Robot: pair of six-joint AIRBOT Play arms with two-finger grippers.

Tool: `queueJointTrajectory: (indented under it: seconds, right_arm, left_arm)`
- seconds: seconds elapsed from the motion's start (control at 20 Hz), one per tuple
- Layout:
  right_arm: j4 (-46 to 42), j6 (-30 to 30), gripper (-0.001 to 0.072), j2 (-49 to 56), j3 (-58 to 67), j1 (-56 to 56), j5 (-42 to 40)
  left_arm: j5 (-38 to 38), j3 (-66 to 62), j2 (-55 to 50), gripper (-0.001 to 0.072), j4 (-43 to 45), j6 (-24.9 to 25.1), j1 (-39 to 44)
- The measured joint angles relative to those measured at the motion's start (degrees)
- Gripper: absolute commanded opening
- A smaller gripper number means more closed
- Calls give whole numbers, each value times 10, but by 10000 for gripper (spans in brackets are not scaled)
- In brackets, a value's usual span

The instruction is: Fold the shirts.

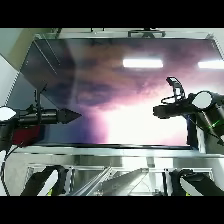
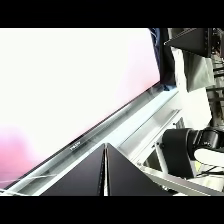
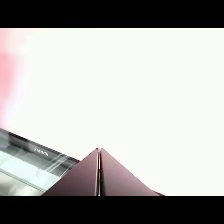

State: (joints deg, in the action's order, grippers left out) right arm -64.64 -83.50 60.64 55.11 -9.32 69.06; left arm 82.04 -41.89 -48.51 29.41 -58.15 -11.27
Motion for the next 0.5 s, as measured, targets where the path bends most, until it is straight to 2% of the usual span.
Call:
queueJointTrajectory:
  seconds: [0.45,0.5]
  right_arm:
    - [0,0,19,0,0,0,0]
    - [0,0,19,0,0,0,0]
  left_arm:
    - [-2,-23,-7,4,26,-13,-17]
    - [-5,-41,-14,182,48,-24,-30]
